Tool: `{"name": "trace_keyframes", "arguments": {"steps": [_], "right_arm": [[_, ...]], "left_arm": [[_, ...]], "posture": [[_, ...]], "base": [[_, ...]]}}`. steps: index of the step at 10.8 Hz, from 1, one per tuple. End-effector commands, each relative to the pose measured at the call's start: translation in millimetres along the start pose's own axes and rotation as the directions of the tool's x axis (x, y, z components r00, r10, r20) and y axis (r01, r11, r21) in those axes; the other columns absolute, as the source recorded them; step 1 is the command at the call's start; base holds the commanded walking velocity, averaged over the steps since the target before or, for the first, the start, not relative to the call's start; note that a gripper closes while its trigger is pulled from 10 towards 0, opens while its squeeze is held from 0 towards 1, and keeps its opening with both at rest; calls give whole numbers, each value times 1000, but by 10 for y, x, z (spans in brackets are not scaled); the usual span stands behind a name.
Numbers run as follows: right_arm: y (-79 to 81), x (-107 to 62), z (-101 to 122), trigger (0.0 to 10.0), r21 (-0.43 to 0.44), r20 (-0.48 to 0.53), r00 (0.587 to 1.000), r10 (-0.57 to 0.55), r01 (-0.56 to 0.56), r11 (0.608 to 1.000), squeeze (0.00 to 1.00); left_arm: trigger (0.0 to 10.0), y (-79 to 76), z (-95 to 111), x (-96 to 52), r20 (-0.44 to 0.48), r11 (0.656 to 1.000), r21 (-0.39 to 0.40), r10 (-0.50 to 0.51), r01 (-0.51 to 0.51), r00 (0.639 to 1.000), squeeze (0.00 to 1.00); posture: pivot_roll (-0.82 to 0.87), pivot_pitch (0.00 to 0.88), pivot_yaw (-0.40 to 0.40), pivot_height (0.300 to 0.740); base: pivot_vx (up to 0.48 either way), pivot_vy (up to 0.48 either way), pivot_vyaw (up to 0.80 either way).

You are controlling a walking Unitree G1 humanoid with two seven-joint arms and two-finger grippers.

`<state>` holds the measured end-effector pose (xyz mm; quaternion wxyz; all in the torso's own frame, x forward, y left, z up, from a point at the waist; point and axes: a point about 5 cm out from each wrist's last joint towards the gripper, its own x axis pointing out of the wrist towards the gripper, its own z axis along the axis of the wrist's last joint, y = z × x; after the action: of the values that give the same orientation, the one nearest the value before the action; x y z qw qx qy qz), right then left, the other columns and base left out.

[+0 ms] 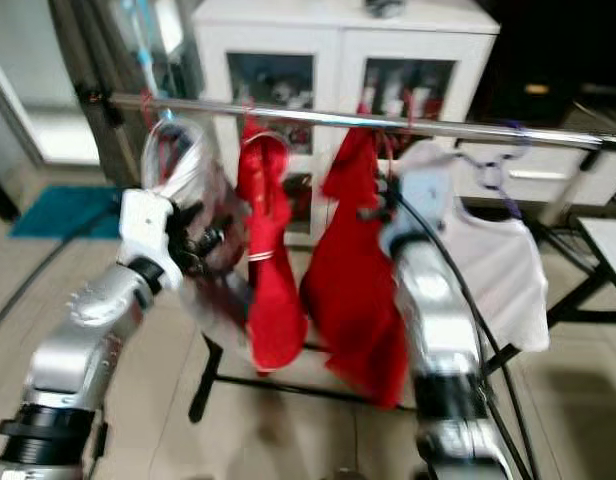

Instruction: Hang hanger

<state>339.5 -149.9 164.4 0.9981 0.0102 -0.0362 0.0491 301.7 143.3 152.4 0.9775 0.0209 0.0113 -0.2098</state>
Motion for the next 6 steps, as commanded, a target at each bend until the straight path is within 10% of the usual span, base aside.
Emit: {"name": "trace_keyframes", "arguments": {"steps": [1,6], "right_arm": [[-64,76,27,10000,-38,-19,1000,-17,16,999,0],[-477,546,60,10000,-99,-217,960,-177,159,982,0]], "left_arm": [[10000,16,38,-20,0,1000,15,-9,9,1000,0],[10000,-106,191,-34,-68,948,136,-282,289,957,0]], "posture": [[-60,0,20,740],[-40,0,42,740]], "base": [[0,0,0],[0,0,0]]}}
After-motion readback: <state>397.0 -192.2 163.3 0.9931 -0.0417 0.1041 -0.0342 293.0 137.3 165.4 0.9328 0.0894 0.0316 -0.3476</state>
